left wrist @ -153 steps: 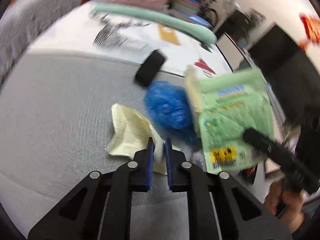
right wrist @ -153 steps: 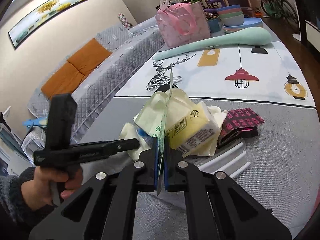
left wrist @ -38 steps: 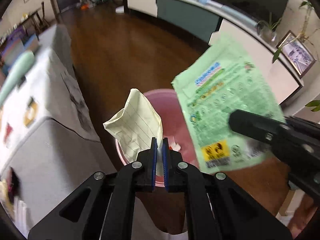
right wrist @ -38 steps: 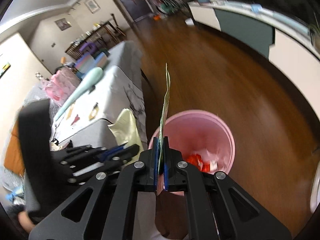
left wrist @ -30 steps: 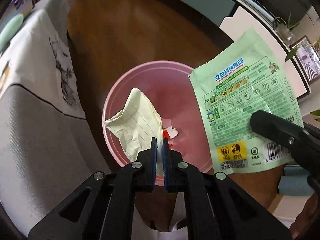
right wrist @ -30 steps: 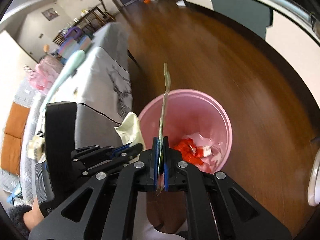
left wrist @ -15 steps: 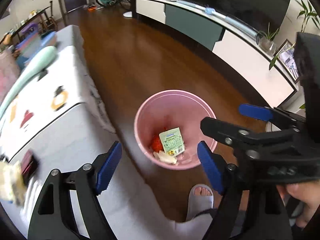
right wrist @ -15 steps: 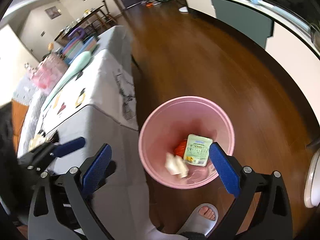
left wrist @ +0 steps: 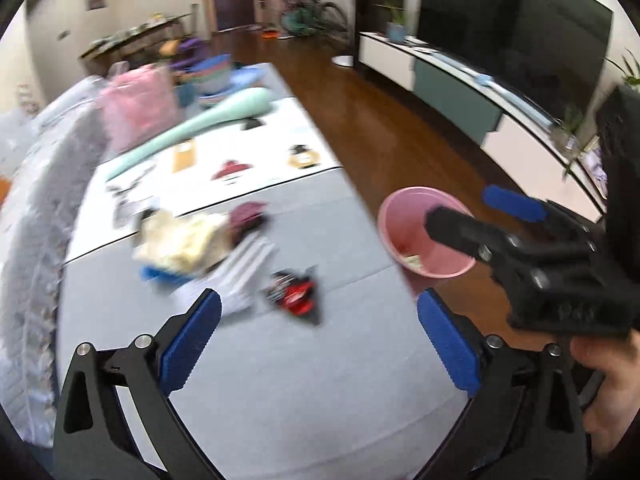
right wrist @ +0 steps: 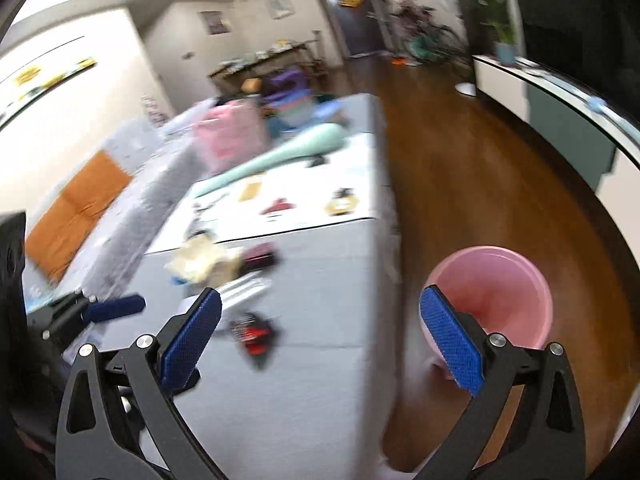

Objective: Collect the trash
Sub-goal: 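Move both tools back over the table toward the remaining trash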

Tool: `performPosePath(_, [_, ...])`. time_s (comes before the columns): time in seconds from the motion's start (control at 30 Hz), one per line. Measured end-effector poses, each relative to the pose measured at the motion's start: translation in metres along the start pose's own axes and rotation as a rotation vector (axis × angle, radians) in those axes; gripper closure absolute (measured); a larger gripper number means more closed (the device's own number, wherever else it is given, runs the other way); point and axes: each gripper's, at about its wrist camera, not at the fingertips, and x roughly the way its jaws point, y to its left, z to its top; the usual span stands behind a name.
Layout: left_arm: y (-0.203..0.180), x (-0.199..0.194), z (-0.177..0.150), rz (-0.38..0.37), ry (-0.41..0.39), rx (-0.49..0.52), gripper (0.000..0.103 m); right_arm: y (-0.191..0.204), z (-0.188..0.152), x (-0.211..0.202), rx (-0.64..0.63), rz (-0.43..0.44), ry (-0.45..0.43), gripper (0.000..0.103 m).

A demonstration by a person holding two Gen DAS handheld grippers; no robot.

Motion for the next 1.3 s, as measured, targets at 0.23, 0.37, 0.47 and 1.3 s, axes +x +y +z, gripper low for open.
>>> performPosePath(0.23, [0.029,-0.052,-0.032,0.08,-0.076,0.034,0.008,0.074,-0.026,-0.028,-0.067,0.102,-0.065,0.005])
performPosePath(0.37, [0.046,-0.064,-0.042,0.037,-0.092,-0.007,0.008,0.103,-0.033,-0.046,-0.092,0.144,-0.112,0.005])
performPosePath(0.47, [0.052,-0.064,-0.048,0.017,-0.102,-0.023,0.008,0.108,-0.042,-0.054,-0.078,0.171,-0.134,0.005])
performPosePath(1.3, [0.152,0.114,-0.045,-0.178,-0.034,-0.226,0.018,0.067,-0.051,0.115,-0.065,-0.009,0.162,0.006])
